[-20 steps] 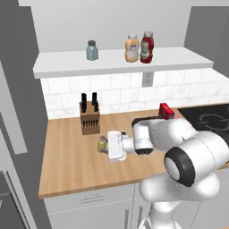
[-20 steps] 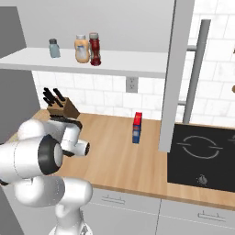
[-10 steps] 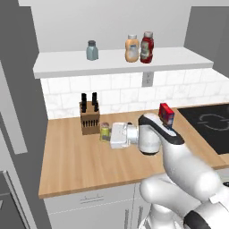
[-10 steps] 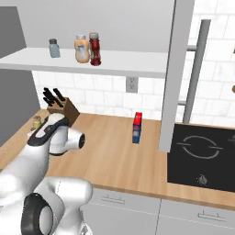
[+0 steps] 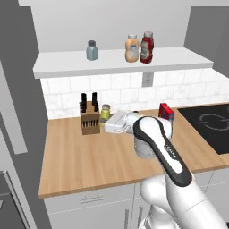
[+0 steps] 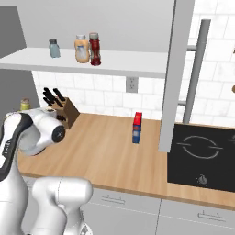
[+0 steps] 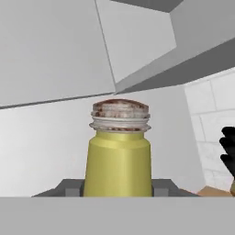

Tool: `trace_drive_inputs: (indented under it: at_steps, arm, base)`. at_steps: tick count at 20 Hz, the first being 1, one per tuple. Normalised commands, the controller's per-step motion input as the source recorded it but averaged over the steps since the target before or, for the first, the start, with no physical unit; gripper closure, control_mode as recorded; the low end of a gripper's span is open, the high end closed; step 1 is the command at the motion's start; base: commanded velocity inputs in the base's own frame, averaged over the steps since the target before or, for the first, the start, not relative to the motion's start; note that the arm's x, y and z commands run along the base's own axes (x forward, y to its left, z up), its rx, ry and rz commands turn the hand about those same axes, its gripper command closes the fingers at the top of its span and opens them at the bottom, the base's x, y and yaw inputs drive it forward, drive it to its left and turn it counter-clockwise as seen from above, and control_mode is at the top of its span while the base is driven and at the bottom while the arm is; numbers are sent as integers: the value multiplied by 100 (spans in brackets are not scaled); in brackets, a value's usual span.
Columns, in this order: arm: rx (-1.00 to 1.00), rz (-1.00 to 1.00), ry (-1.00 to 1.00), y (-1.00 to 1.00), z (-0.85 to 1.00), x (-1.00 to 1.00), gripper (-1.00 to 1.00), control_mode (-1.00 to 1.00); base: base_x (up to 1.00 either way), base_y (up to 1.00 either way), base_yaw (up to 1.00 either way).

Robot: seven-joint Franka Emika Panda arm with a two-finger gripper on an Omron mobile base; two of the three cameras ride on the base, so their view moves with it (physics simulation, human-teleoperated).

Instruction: Put the shaker and condiment bottle from the counter next to their counterparts in the cabinet.

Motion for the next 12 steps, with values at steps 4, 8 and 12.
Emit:
trace_drive_inputs:
  at_steps: [4, 8, 12]
  arm:
    - [-1, -20, -1, -8, 76, -42, 100, -100]
    - [0, -20, 4, -24, 85, -28, 100, -100]
    - [0, -21, 10, -44, 93, -16, 100, -100]
  base:
    - [0, 0, 0]
    - [0, 0, 0]
    - [0, 0, 0]
